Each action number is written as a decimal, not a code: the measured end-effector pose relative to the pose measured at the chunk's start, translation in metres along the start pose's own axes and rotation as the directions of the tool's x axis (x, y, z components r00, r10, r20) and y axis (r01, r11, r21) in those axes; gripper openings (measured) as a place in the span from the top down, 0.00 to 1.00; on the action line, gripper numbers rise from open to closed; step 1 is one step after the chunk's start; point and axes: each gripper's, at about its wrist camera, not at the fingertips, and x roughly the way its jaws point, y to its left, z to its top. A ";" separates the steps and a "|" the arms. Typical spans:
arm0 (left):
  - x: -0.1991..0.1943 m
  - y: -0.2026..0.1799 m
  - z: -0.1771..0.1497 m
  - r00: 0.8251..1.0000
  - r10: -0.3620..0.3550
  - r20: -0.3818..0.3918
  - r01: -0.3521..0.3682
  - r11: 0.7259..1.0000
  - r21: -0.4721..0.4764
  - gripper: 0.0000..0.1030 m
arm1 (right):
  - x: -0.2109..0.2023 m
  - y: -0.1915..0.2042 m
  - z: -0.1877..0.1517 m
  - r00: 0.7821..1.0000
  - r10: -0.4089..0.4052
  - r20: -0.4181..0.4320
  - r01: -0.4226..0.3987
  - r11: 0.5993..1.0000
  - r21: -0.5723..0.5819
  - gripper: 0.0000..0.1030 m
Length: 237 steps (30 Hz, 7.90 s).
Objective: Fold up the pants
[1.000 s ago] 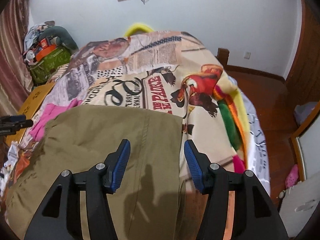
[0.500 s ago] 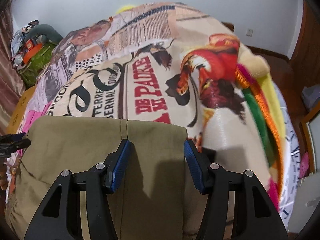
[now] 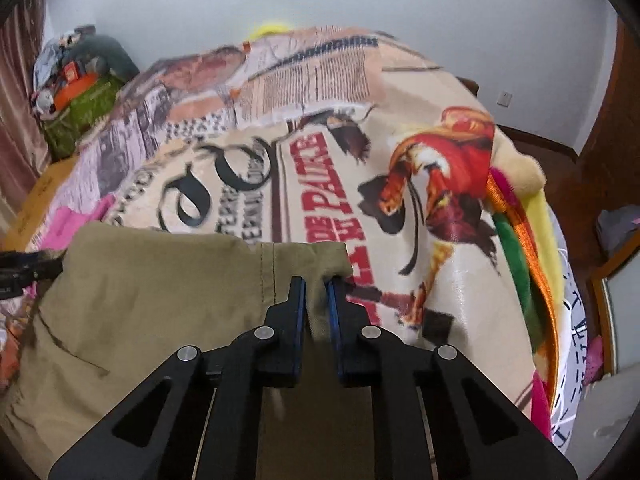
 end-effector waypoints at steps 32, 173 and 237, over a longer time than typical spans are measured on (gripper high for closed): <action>-0.195 -0.024 -0.055 0.951 0.064 0.304 -0.089 0.993 0.072 0.55 | -0.206 0.038 -0.034 0.948 0.060 0.312 -0.055 0.998 -0.024 0.93; -0.038 0.000 -0.104 0.966 0.257 0.012 -0.257 0.963 0.083 0.01 | -0.090 -0.044 -0.071 0.992 -0.039 0.121 0.025 0.994 0.108 0.90; -0.114 -0.047 -0.106 0.979 0.170 0.108 -0.187 0.967 0.174 0.02 | -0.099 0.093 -0.055 0.957 0.261 -0.129 -0.262 0.965 0.007 0.19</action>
